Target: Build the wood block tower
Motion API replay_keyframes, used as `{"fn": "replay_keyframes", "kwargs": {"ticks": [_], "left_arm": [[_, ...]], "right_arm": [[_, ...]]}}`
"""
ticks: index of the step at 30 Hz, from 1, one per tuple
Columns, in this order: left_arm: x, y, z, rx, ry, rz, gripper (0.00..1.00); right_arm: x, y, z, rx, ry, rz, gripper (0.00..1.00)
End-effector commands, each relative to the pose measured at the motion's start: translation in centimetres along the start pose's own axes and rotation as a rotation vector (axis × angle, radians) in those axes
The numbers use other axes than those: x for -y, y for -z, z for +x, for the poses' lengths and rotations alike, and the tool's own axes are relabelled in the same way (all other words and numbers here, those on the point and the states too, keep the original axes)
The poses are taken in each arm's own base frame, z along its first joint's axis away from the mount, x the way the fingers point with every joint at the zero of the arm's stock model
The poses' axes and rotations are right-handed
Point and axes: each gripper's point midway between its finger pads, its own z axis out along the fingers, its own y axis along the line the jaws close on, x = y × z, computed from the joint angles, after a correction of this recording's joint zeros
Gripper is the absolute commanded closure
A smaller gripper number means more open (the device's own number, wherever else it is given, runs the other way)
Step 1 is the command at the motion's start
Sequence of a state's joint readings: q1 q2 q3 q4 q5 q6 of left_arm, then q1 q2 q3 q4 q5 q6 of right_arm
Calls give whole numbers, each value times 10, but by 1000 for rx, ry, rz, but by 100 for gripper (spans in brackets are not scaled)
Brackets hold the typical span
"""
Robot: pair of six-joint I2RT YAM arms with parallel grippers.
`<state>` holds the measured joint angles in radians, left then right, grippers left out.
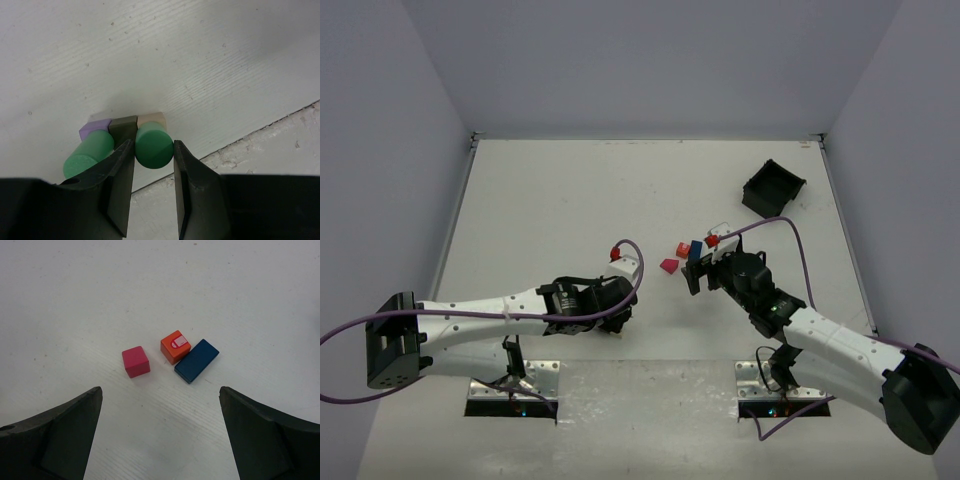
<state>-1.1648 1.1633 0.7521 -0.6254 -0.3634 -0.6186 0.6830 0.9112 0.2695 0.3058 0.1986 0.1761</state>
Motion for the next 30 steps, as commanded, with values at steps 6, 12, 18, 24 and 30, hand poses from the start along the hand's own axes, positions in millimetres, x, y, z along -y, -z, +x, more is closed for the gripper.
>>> {"fn": "replay_keyframes", "kwargs": {"ticks": [6,12,18,24,30], "left_arm": [[8,0,-4,19,14,23,95],[9,-1,-2,14,13,29,94],[11,-1,-1,9,6,42,92],[11,-3,2,-2,1,38,92],[9,-4,4,-4,3,30,92]], "right_arm": [[3,-2,-21,60,0,14,1],[3,-3,-21,59,3,15,1],[1,-2,-21,57,13,5,1],[2,-3,-21,53,17,9,1],[0,-3,-20,51,22,-3,1]]}}
